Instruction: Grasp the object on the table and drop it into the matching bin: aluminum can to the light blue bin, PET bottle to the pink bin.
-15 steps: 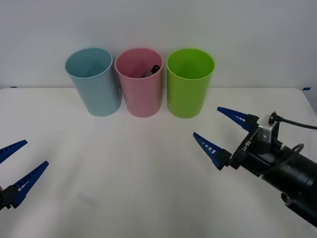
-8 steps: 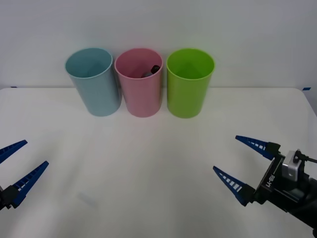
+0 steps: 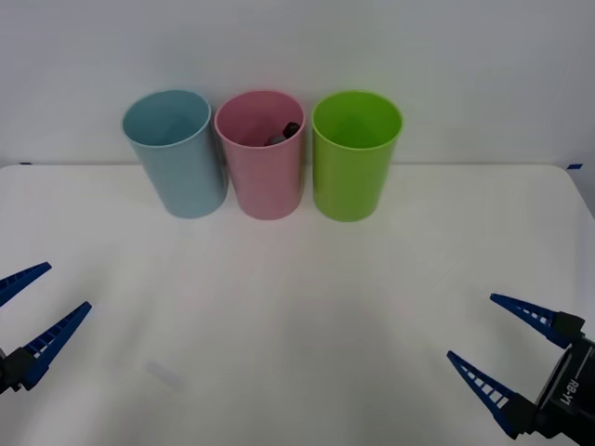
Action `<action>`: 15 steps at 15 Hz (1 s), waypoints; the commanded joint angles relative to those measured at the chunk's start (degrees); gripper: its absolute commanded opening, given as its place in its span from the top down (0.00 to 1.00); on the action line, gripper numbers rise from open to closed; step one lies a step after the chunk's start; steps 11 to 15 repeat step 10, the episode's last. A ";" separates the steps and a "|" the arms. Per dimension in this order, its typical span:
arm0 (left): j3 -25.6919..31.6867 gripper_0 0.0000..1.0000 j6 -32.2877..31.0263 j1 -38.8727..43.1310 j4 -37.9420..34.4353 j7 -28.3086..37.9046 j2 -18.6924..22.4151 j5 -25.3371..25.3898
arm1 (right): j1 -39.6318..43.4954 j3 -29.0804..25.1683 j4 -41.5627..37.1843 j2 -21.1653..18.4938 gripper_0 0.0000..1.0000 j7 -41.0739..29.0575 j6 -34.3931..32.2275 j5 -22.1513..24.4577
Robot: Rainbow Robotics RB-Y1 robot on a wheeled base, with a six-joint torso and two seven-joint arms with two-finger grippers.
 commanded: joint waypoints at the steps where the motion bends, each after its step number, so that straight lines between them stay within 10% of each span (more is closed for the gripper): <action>1: 0.00 0.00 0.00 0.00 0.00 0.00 0.00 0.00 | -1.69 -1.80 3.88 0.02 0.00 1.34 -2.96 -1.24; 15: 0.00 0.00 0.00 0.00 0.00 0.00 0.00 0.00 | -6.26 -3.12 10.64 0.02 0.00 3.01 -7.09 -1.41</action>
